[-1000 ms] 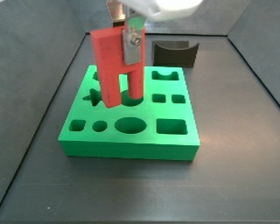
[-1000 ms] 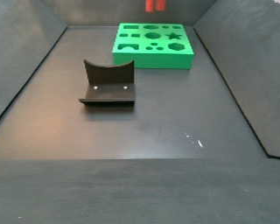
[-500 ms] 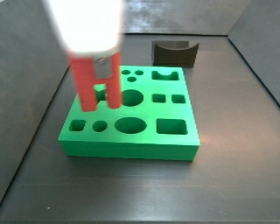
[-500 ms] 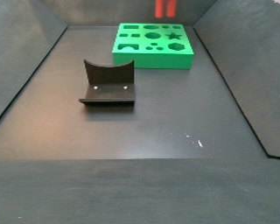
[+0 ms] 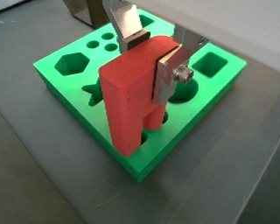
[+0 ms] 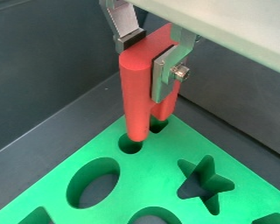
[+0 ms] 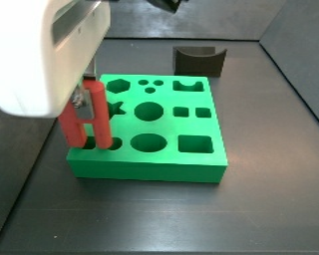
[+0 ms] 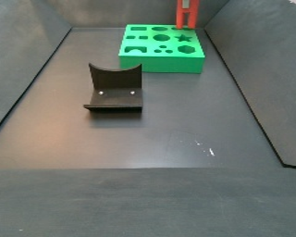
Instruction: Insert the square-circle object.
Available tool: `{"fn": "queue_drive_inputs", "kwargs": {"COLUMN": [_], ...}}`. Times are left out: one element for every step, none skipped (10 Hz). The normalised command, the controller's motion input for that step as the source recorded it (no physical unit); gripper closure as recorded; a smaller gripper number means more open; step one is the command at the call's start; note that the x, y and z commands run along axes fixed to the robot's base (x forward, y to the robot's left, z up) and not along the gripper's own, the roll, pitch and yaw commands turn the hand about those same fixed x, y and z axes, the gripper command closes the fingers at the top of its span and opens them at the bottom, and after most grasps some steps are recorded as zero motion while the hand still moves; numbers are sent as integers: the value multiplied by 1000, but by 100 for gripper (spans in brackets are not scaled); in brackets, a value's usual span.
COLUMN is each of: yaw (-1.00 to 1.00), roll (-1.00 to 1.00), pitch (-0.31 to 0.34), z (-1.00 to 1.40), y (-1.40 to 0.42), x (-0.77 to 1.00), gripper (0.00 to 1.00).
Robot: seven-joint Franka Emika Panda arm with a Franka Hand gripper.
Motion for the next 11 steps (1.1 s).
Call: {"fn": "queue_drive_inputs", "kwargs": {"yaw": [0,0,0,-6,-54,-60,-197,-280,-169,0,0], "roll": [0,0,0,0,0,10,19,27,4,47,144], "pitch": [0,0,84,124,143,136,0,-6,-114,-134,-107], "z": [-194,-334,-380,-394,-397,-420,-566,-711,-794,-740,-583], "y": [0,0,0,0,0,-11,-26,-63,-134,-240,-291], "x": [0,114,389,497,574,537,134,0,0,34,69], "gripper": [100,100,100,100,100,100,100,100,100,100,100]}}
